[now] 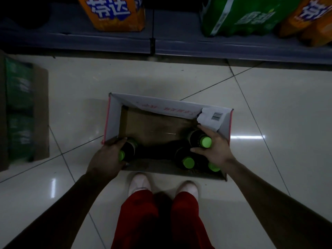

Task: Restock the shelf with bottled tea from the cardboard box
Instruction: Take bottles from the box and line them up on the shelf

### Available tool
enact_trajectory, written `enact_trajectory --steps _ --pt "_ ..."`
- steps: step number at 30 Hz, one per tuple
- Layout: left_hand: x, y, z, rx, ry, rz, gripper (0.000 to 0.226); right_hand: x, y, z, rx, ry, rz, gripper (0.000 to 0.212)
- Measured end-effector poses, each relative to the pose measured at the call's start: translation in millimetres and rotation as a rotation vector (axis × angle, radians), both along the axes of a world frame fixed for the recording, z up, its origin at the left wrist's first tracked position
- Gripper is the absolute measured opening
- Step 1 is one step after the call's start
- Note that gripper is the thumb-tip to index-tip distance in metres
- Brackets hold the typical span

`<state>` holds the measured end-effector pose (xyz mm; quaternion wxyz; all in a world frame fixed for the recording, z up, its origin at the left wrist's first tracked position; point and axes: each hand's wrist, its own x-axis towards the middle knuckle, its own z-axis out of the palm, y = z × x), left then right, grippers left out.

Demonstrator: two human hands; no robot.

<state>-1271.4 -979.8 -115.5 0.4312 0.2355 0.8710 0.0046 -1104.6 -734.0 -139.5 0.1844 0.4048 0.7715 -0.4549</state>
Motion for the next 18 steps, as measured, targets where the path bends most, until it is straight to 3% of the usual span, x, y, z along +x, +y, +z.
enact_trajectory --steps 11,18 --pt "-9.3 17.6 2.9 0.271 0.08 0.079 0.063 -9.5 9.4 11.0 -0.049 0.139 -0.178 0.054" --pt "-12.3 58.6 117.6 0.571 0.12 0.311 0.044 -24.5 27.2 131.5 -0.085 0.237 -0.269 0.049"
